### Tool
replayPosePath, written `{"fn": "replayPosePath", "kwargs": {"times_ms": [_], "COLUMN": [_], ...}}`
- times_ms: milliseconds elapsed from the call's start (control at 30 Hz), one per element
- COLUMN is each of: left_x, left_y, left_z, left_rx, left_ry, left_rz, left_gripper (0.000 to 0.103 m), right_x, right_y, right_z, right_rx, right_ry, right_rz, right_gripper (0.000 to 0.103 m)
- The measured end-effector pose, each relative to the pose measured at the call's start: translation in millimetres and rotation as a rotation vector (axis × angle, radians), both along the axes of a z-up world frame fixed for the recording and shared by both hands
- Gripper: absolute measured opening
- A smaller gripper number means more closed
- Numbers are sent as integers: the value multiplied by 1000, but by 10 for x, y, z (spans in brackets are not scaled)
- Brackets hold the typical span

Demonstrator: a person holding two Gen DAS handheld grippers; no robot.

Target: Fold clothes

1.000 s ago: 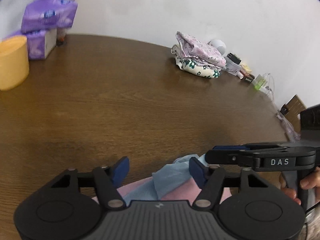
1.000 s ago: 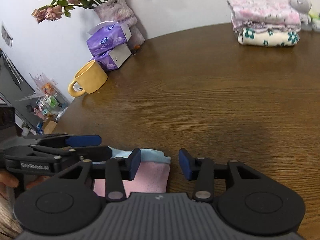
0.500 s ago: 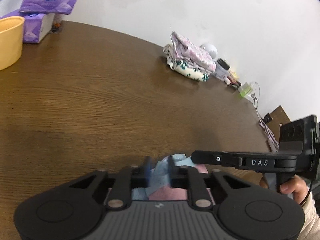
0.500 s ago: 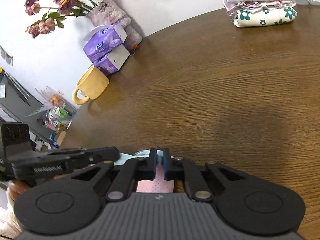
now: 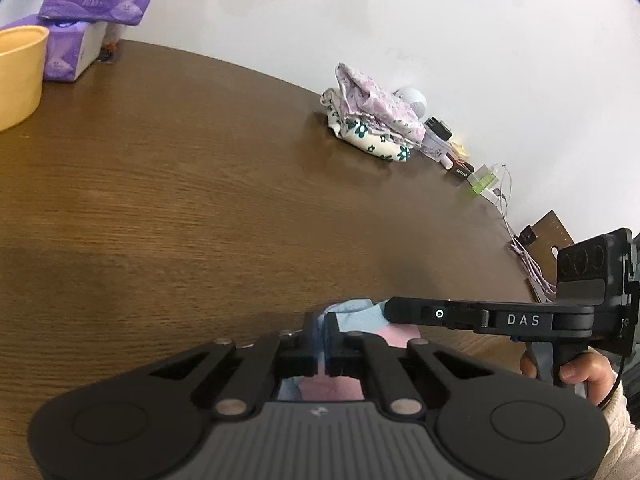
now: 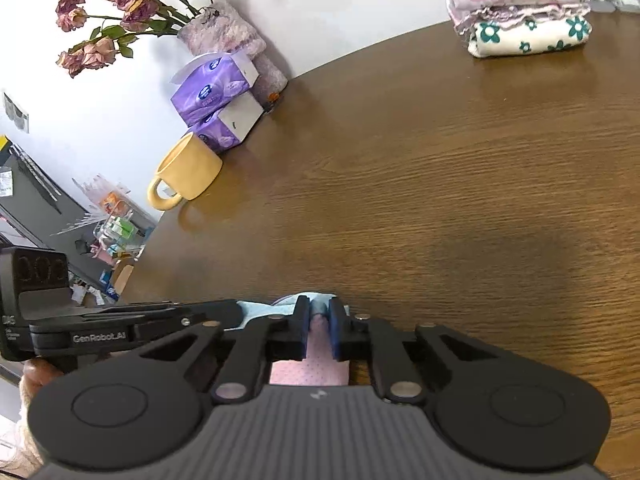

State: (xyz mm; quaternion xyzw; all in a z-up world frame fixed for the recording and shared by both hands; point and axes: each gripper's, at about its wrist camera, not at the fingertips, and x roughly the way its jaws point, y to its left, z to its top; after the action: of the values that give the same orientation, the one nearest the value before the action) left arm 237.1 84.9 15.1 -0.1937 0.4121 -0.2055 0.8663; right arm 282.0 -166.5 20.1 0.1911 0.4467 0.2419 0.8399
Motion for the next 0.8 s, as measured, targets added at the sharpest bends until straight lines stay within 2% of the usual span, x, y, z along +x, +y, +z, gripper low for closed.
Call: {"fn": "replayPosePath", "kwargs": {"times_ms": [133, 200, 233, 267, 300, 367, 400, 433, 467, 500, 667, 800], "left_x": [0, -7, -29, -70, -126, -241, -312, -392, -478, -562, -955, -1191], "left_y": [-5, 18, 34, 57, 70, 93, 87, 69, 47, 5, -224, -409], "left_z": [15, 11, 23, 42, 70, 129, 164, 200, 234, 254, 311, 289], "left_rx": [7, 0, 6, 14, 26, 51, 61, 72, 83, 101, 202, 236], "left_ry": [-8, 12, 7, -8, -27, -63, -82, -107, -134, -162, -275, -333], "left_rz": [12, 41, 54, 68, 82, 109, 115, 116, 116, 115, 119, 92], "left_gripper": [1, 9, 19, 30, 35, 50, 55, 66, 77, 81, 84, 78], "right_x": [-3, -11, -21, -49, -85, -173, -235, -305, -380, -455, -828, -1106], "right_y": [15, 29, 19, -7, -36, -89, -110, -124, -136, -147, -142, -180], "right_z": [4, 4, 8, 29, 56, 115, 150, 173, 190, 207, 171, 86], "right_rx": [-9, -17, -17, -13, -8, -5, -10, -12, -13, -15, -19, -2], "right_ry": [-8, -10, -13, -24, -40, -76, -99, -120, -140, -160, -223, -224], "right_rz": [0, 1, -7, -17, -28, -45, -51, -54, -54, -54, -53, -79], "right_gripper": [9, 17, 22, 35, 40, 44, 52, 57, 68, 78, 96, 98]}}
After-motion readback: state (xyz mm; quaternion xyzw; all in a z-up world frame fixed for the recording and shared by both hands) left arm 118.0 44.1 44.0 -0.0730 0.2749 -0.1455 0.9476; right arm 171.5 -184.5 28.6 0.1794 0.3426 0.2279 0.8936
